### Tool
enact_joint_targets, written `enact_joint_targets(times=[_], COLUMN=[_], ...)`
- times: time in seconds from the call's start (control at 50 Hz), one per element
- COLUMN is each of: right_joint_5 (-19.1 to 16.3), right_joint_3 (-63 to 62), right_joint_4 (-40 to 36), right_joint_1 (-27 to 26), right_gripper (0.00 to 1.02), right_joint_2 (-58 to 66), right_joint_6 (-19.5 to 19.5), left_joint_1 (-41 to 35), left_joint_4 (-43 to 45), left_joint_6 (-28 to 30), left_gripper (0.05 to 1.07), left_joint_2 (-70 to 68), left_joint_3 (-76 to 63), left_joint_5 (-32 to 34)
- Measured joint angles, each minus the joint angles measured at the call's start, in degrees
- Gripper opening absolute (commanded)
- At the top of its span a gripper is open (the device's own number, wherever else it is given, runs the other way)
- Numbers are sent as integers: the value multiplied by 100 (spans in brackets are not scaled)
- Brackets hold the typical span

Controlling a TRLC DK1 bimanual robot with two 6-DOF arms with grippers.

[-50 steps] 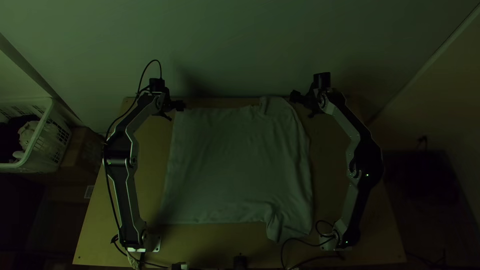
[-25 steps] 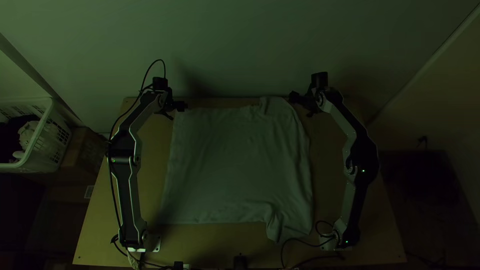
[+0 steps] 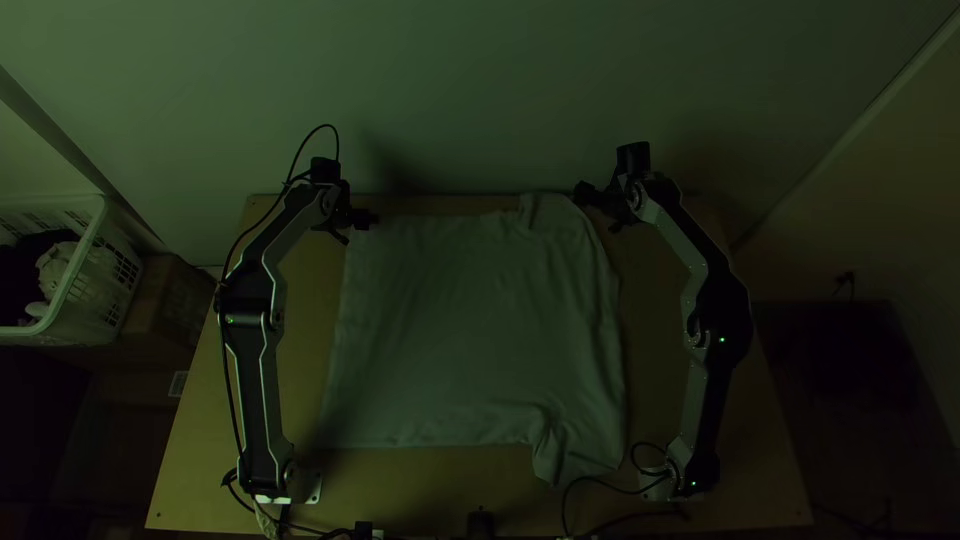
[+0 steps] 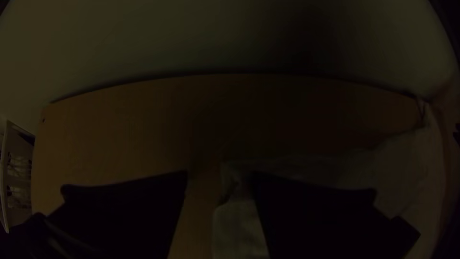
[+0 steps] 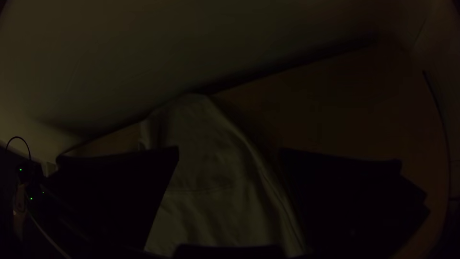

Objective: Fold the t-shirt

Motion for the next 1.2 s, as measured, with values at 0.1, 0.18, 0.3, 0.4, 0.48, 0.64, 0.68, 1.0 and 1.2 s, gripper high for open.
enact_joint_targets(times=[0.1, 0.18, 0.3, 0.4, 0.48, 0.64, 0.68, 1.0, 1.2], right_joint_5=[105, 142, 149, 149, 199, 302, 337, 470, 557], right_joint_3=[262, 448, 597, 713, 833, 1163, 1248, 1652, 1681], right_joint_4=[-262, -407, -525, -597, -632, -632, -632, -629, -629], right_joint_1=[0, 0, 0, 4, 11, 48, 66, 138, 199], right_gripper=[95, 95, 92, 88, 79, 69, 69, 54, 33], right_joint_2=[177, 334, 538, 682, 787, 1010, 1075, 1469, 1637], right_joint_6=[0, 0, -2, -2, -4, -2, -4, -11, -114], left_joint_1=[-39, -61, -57, -52, -52, -52, -52, -33, -20], left_joint_4=[4, 7, 9, 20, 20, 20, 20, 20, 22], left_joint_6=[0, 0, 0, 0, 0, 0, 0, 0, 0], left_gripper=[8, 8, 8, 8, 8, 8, 8, 8, 8], left_joint_2=[0, 0, 0, 0, 0, 0, 0, 0, -2], left_joint_3=[0, 0, 0, 0, 0, -2, 0, 0, 0], left_joint_5=[2, 2, 2, 2, 2, 2, 2, 2, 2])
